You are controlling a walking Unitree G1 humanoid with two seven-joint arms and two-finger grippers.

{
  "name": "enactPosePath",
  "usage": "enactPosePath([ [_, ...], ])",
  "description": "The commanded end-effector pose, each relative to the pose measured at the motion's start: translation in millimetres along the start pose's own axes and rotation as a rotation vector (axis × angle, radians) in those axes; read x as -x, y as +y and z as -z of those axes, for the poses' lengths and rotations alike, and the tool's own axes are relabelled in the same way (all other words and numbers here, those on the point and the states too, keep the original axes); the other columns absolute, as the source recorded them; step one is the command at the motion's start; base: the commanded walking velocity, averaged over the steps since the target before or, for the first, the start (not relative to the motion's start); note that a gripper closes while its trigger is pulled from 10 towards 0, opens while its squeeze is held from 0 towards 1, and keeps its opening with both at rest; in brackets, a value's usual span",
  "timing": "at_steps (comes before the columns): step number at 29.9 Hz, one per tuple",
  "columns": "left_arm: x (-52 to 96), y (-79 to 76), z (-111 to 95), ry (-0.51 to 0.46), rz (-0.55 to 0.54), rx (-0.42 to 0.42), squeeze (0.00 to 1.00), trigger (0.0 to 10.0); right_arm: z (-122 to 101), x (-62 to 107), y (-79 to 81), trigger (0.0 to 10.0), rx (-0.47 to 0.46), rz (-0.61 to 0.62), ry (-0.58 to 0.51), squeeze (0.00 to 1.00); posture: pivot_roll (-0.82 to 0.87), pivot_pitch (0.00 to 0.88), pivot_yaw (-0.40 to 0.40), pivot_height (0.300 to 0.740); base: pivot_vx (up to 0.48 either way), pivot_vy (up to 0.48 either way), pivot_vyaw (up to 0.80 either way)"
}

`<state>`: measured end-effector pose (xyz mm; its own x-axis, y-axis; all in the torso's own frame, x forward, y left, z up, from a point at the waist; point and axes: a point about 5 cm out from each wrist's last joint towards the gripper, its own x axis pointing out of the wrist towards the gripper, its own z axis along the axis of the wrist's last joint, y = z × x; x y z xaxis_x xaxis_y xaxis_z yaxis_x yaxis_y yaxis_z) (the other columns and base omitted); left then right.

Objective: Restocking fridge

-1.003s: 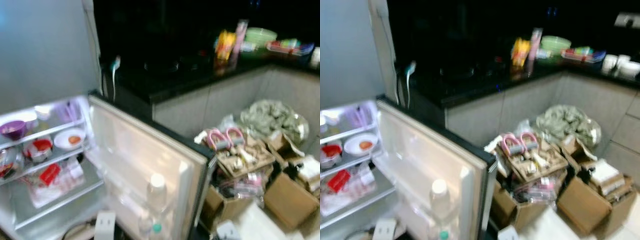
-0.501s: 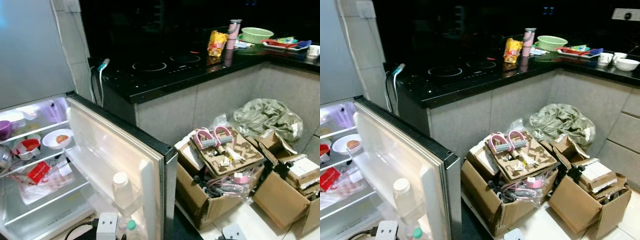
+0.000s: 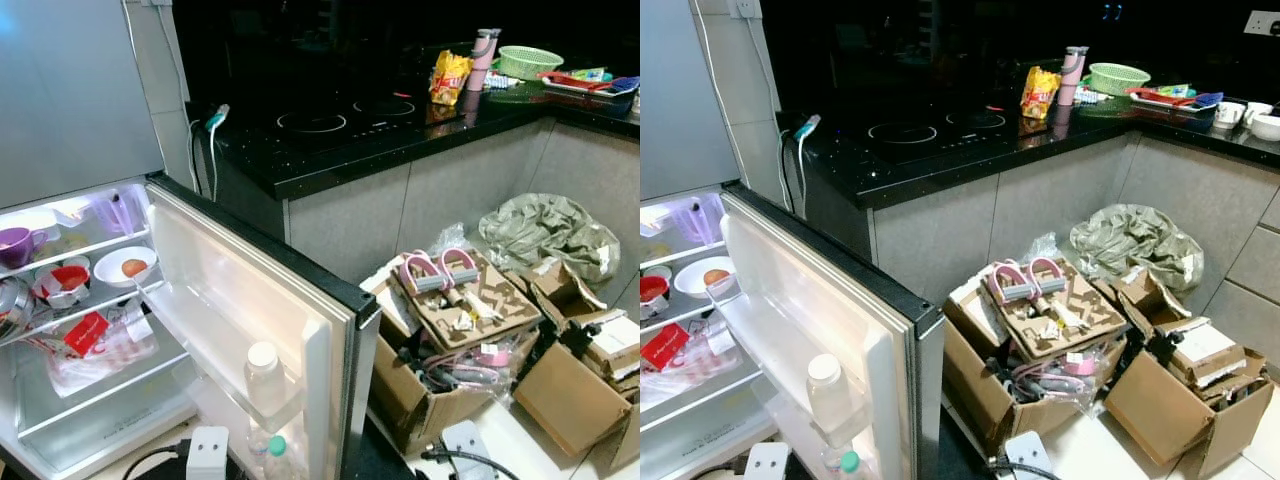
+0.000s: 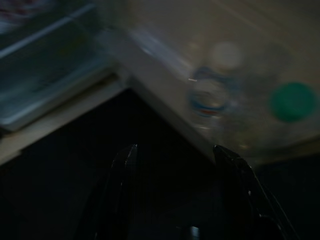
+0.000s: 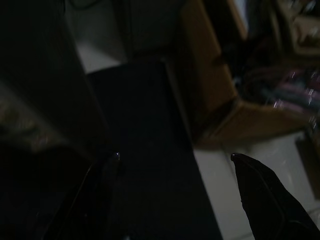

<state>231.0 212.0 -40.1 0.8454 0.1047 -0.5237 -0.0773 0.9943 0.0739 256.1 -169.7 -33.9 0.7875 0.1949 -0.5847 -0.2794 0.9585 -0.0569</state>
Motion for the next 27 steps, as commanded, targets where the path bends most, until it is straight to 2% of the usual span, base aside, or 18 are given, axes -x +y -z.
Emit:
enactPosePath([
  [1, 3.2, 11.3, 5.0, 0.015, -0.044, -0.022, 0.00, 10.0, -7.8, -2.1, -3.8, 10.0, -0.024, 0.026, -0.021, 0.52, -0.02, 0.060, -0.004, 0.740, 0.000, 0.000, 0.00],
  [2, 4.1, 15.0, 7.2, 0.031, -0.059, -0.039, 0.00, 10.0, -18.1, -5.4, -5.9, 10.0, -0.039, 0.045, -0.041, 0.00, -0.02, 0.058, -0.004, 0.740, 0.000, 0.000, 0.00],
  [3, 6.7, 21.6, 12.0, 0.052, -0.081, -0.058, 0.00, 10.0, -37.7, -11.3, -10.2, 10.0, -0.017, 0.097, -0.062, 0.00, -0.02, 0.059, -0.004, 0.740, 0.000, 0.000, 0.00],
  [6, 9.8, 27.4, 17.0, 0.067, -0.101, -0.064, 0.00, 10.0, -53.5, -15.4, -14.7, 10.0, 0.050, 0.171, -0.062, 0.00, -0.02, 0.059, -0.004, 0.740, 0.000, 0.000, 0.00],
  [8, 10.8, 28.9, 18.3, 0.070, -0.106, -0.063, 0.00, 10.0, -57.6, -16.2, -16.8, 10.0, 0.064, 0.201, -0.058, 0.00, -0.02, 0.059, -0.004, 0.740, 0.000, 0.000, 0.00],
  [11, 15.2, 34.1, 24.9, 0.086, -0.126, -0.055, 0.00, 10.0, -74.7, -19.4, -20.0, 10.0, 0.005, 0.269, -0.080, 0.00, -0.01, 0.062, -0.014, 0.740, 0.000, 0.000, 0.00],
  [15, 19.3, 36.6, 30.9, 0.097, -0.135, -0.062, 0.00, 10.0, -86.7, -22.7, -14.3, 10.0, -0.056, 0.260, -0.105, 0.00, -0.01, 0.062, -0.014, 0.740, 0.000, 0.000, 0.00],
  [18, 26.5, 42.5, 41.4, 0.126, -0.157, -0.066, 0.00, 10.0, -99.9, -28.4, 5.8, 10.0, -0.138, 0.167, -0.139, 0.00, 0.00, 0.070, -0.016, 0.740, 0.000, 0.000, 0.00],
  [19, 26.5, 42.5, 41.4, 0.126, -0.157, -0.066, 0.00, 10.0, -99.9, -28.4, 5.8, 10.0, -0.138, 0.167, -0.139, 0.00, 0.00, 0.070, -0.016, 0.740, 0.000, 0.000, 0.00],
  [20, 29.4, 45.2, 45.7, 0.142, -0.168, -0.068, 0.00, 10.0, -103.5, -30.3, 14.7, 10.0, -0.157, 0.122, -0.146, 0.00, 0.00, 0.070, -0.016, 0.740, 0.000, 0.000, 0.00],
  [23, 39.4, 54.2, 59.8, 0.197, -0.211, -0.050, 0.00, 10.0, -109.7, -33.5, 39.4, 10.0, -0.157, -0.020, -0.157, 0.00, 0.00, 0.072, -0.012, 0.740, 0.000, 0.000, 0.00],
  [25, 41.9, 56.4, 63.3, 0.211, -0.222, -0.047, 0.00, 10.0, -110.6, -33.8, 44.4, 10.0, -0.151, -0.049, -0.159, 0.00, 0.00, 0.072, -0.012, 0.740, 0.000, 0.000, 0.00],
  [27, 49.7, 62.2, 73.8, 0.256, -0.242, -0.043, 0.00, 10.0, -112.0, -34.2, 56.2, 10.0, -0.147, -0.121, -0.163, 0.00, 0.00, 0.074, -0.010, 0.740, 0.000, 0.000, 0.00],
])
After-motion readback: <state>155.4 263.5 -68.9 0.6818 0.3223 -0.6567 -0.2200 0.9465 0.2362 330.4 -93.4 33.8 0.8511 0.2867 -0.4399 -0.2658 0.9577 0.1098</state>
